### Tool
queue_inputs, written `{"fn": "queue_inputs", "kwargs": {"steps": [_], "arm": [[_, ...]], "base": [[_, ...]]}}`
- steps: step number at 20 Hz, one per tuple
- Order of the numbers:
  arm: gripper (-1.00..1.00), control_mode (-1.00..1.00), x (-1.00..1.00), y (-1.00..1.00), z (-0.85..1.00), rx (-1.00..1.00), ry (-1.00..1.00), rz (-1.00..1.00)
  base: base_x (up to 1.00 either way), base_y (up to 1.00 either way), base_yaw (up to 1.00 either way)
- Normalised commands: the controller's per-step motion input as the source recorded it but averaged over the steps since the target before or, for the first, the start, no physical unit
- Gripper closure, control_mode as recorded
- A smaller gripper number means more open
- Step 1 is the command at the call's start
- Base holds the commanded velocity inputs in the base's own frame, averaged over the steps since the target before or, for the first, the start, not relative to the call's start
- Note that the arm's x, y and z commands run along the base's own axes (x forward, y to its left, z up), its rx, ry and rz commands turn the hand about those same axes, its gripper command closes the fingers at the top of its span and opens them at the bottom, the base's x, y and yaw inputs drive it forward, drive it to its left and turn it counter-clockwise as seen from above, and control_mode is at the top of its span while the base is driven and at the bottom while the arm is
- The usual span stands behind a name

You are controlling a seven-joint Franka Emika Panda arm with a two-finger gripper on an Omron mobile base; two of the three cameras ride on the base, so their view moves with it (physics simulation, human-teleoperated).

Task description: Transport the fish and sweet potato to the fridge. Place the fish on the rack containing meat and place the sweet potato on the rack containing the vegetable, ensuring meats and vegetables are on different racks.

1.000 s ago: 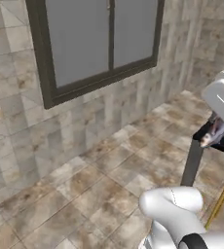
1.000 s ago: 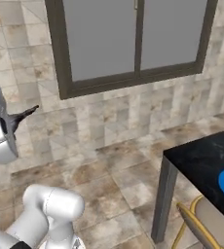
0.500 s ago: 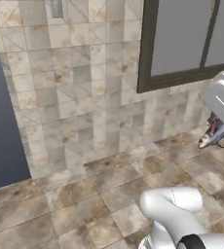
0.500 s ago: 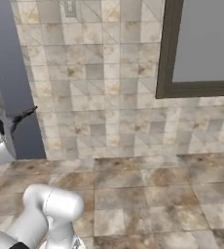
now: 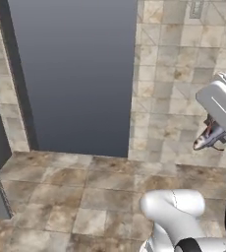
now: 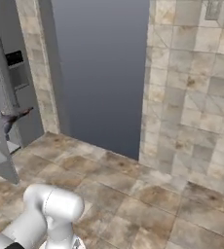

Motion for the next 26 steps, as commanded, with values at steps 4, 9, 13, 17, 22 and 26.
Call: {"fn": "queue_inputs", "kwargs": {"steps": [4,9,13,17,22,26], "arm": [[1.0,1.0,0.0,0.0,0.0,0.0,0.0,0.0],[1.0,1.0,0.0,0.0,0.0,0.0,0.0,0.0],[1.0,1.0,0.0,0.0,0.0,0.0,0.0,0.0],[1.0,1.0,0.0,0.0,0.0,0.0,0.0,0.0],[1.0,1.0,0.0,0.0,0.0,0.0,0.0,0.0],[1.0,1.0,0.0,0.0,0.0,0.0,0.0,0.0]], "base": [[0.43,-0.01,0.97],[0.19,-0.58,0.77],[-0.02,-0.96,0.64],[0.86,-1.0,0.55],[1.0,-0.97,0.55],[1.0,-0.99,0.52]]}}
